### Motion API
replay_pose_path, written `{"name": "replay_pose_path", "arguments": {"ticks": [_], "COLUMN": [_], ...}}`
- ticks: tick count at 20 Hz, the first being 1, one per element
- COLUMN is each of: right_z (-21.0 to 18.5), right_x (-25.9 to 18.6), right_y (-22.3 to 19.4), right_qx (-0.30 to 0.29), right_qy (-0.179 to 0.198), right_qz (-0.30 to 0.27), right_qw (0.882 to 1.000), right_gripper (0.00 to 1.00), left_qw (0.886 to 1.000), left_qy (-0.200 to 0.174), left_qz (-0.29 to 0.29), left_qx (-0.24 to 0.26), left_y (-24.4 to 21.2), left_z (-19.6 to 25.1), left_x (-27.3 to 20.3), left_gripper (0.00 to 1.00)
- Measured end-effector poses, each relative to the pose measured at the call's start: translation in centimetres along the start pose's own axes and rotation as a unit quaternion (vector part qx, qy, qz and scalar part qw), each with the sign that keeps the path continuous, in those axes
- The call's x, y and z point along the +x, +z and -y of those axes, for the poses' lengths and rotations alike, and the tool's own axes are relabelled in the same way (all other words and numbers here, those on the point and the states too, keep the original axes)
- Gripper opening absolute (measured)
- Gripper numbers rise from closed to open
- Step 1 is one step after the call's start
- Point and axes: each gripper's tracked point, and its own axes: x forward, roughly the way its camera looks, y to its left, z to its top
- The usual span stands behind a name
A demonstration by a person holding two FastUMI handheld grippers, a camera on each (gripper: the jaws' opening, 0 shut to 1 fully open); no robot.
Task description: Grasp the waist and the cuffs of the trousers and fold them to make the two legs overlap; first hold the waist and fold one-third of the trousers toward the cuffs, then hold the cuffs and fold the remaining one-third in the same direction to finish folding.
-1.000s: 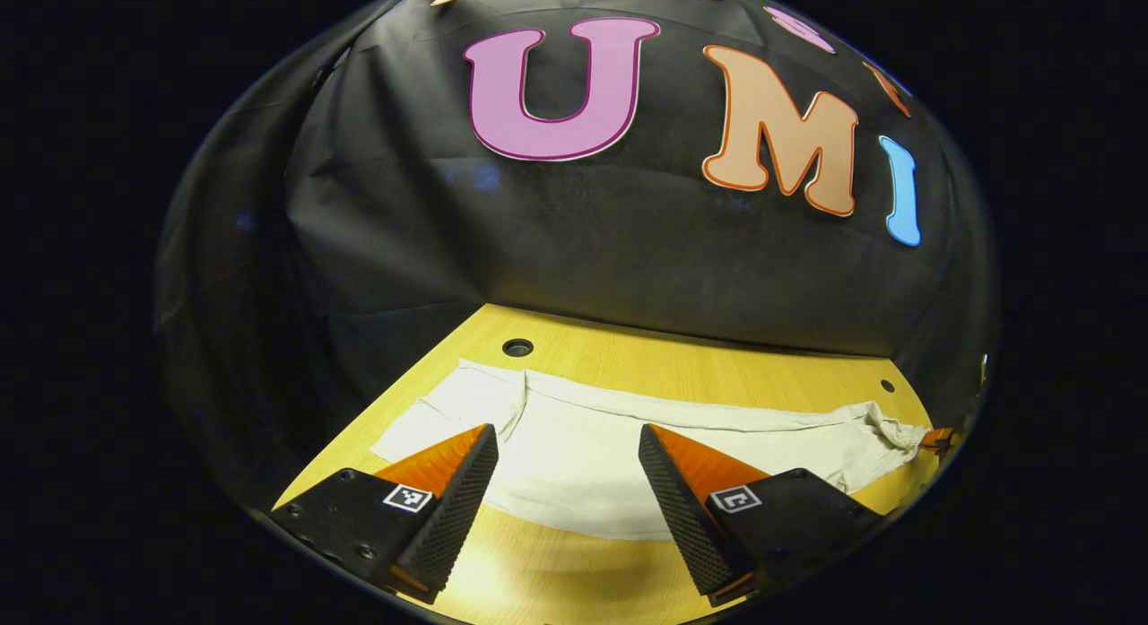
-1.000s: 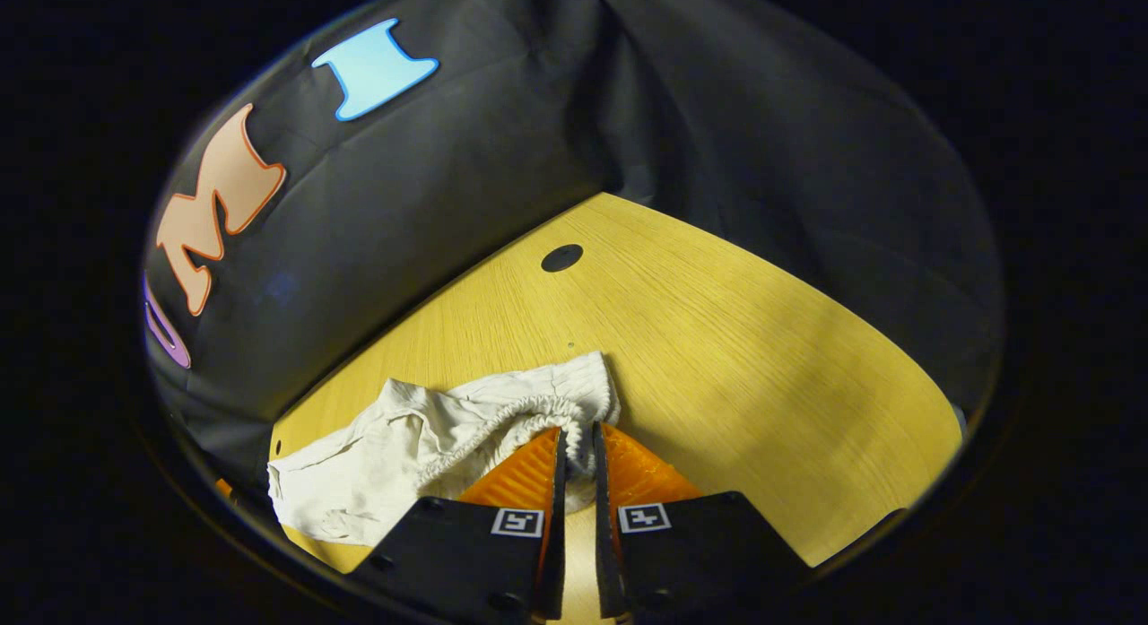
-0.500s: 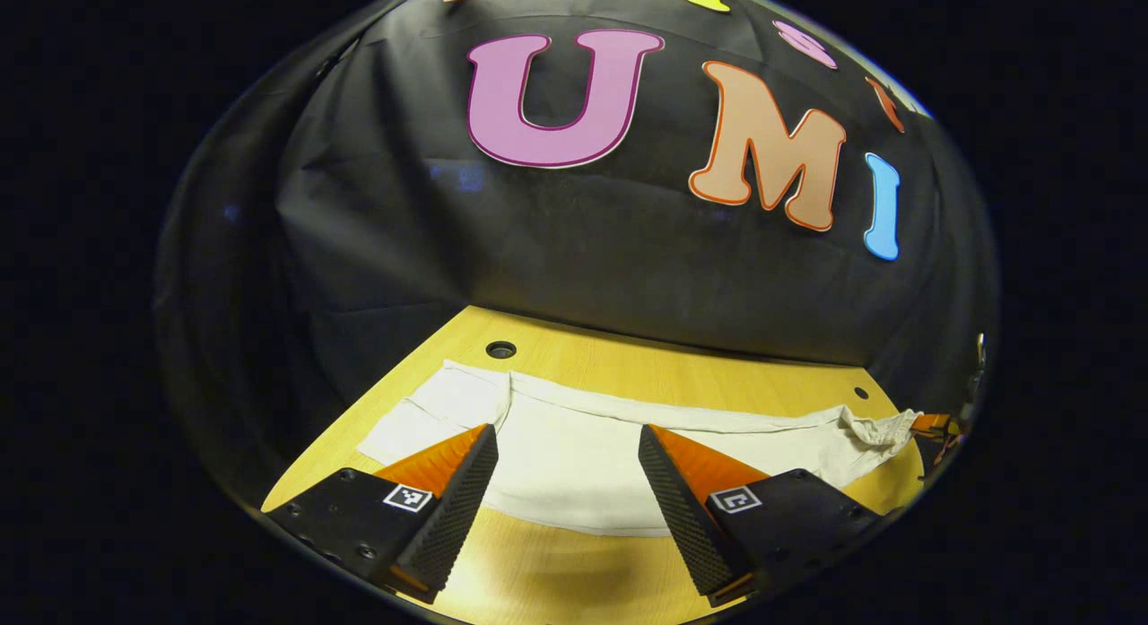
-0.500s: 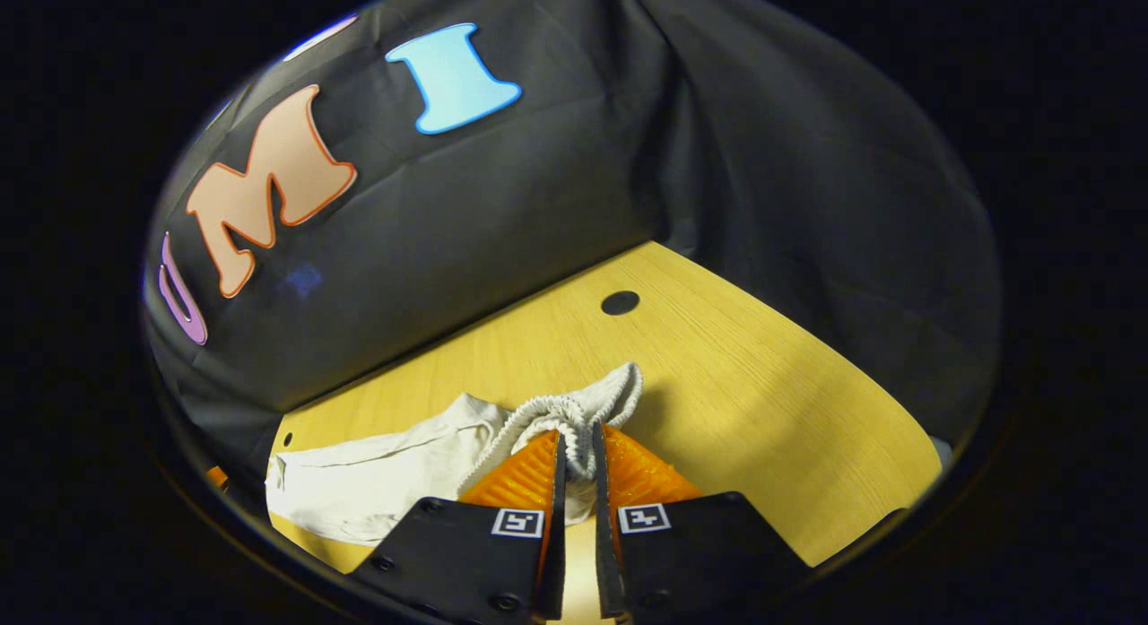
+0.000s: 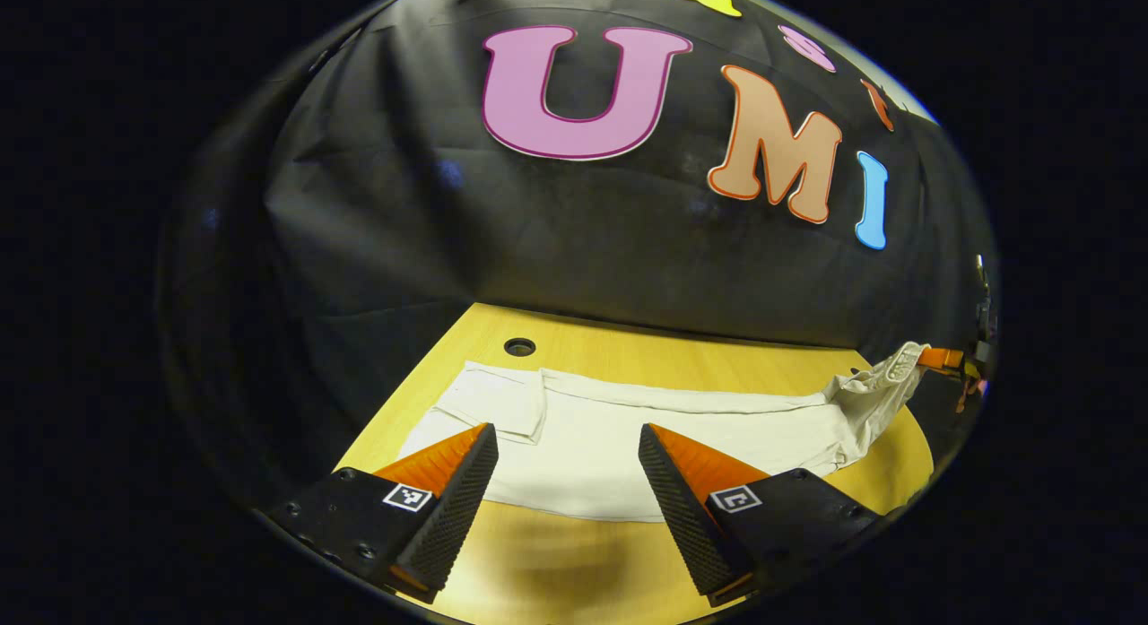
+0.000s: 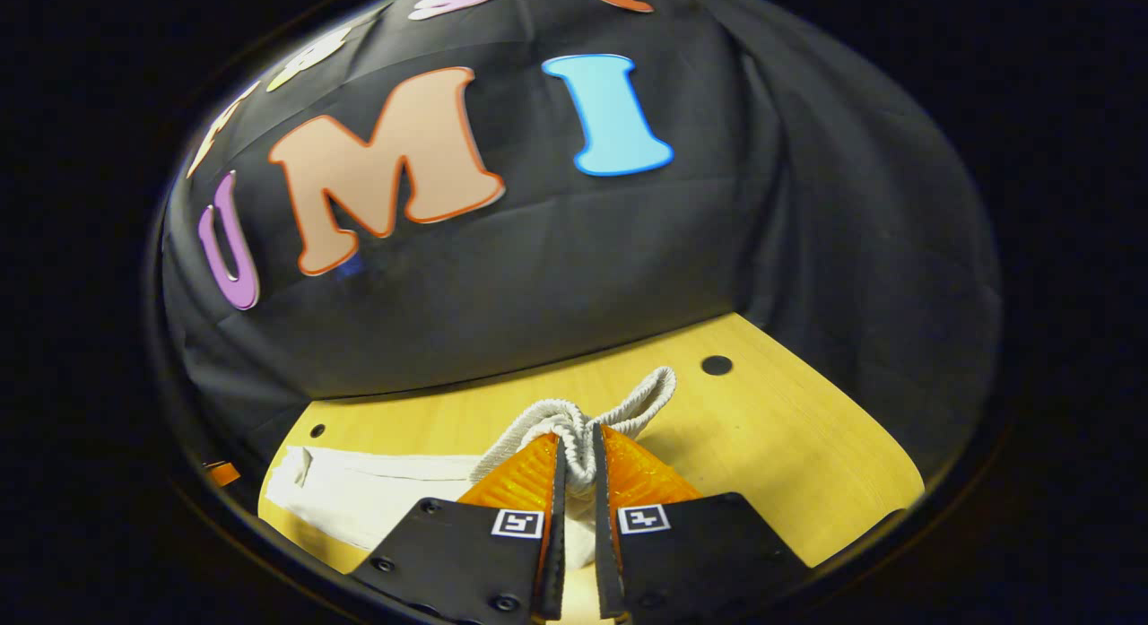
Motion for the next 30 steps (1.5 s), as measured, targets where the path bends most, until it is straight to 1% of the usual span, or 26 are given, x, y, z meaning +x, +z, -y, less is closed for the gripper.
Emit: {"name": "replay_pose_path", "arguments": {"ticks": [4, 6, 10, 14, 16, 17, 18, 19, 21, 23, 24, 28, 30], "right_z": [-9.5, -14.0, -22.1, -27.3, -28.6, -29.2, -29.9, -30.6, -31.2, -30.7, -30.1, -28.0, -26.1], "right_x": [0.0, 0.2, 0.5, 1.8, 2.3, 2.3, 2.0, 1.6, 2.1, 2.1, 1.9, 2.0, 2.4], "right_y": [-0.7, -2.3, -6.5, -10.7, -12.5, -13.4, -14.6, -15.4, -16.5, -16.1, -15.9, -15.2, -14.7], "right_qx": [-0.038, -0.057, -0.087, -0.111, -0.119, -0.12, -0.117, -0.114, -0.117, -0.129, -0.134, -0.126, -0.127], "right_qy": [0.04, 0.058, 0.1, 0.127, 0.133, 0.142, 0.151, 0.164, 0.168, 0.151, 0.14, 0.111, 0.079], "right_qz": [-0.005, -0.011, -0.03, -0.056, -0.067, -0.076, -0.091, -0.107, -0.11, -0.096, -0.091, -0.083, -0.074], "right_qw": [0.998, 0.997, 0.991, 0.984, 0.982, 0.98, 0.977, 0.974, 0.973, 0.975, 0.977, 0.982, 0.986], "right_gripper": [0.16, 0.16, 0.16, 0.16, 0.16, 0.18, 0.23, 0.2, 0.6, 0.92, 0.99, 0.99, 0.99], "left_qw": [1.0, 1.0, 1.0, 0.999, 0.999, 0.999, 0.999, 0.998, 0.998, 0.997, 0.996, 0.994, 0.994], "left_qy": [0.006, 0.011, 0.024, 0.039, 0.042, 0.041, 0.037, 0.034, 0.035, 0.039, 0.04, 0.038, 0.036], "left_qz": [0.003, -0.001, -0.01, -0.016, -0.024, -0.031, -0.038, -0.046, -0.061, -0.071, -0.078, -0.102, -0.106], "left_qx": [-0.009, -0.012, 0.0, 0.005, 0.006, 0.005, 0.003, 0.001, -0.002, -0.004, -0.004, 0.015, 0.017], "left_y": [-0.1, -0.5, -1.4, -2.1, -2.9, -3.5, -4.1, -4.8, -6.2, -7.2, -7.8, -9.6, -10.0], "left_z": [-3.9, -5.7, -9.4, -12.5, -13.6, -13.9, -14.1, -14.2, -14.8, -15.3, -15.5, -15.8, -15.9], "left_x": [-0.1, 0.1, 0.6, 2.0, 3.1, 3.7, 4.3, 4.8, 6.0, 7.1, 7.4, 8.7, 9.0], "left_gripper": [0.96, 0.96, 0.96, 0.95, 0.95, 0.95, 0.95, 0.96, 0.96, 0.96, 0.96, 0.96, 0.96]}}
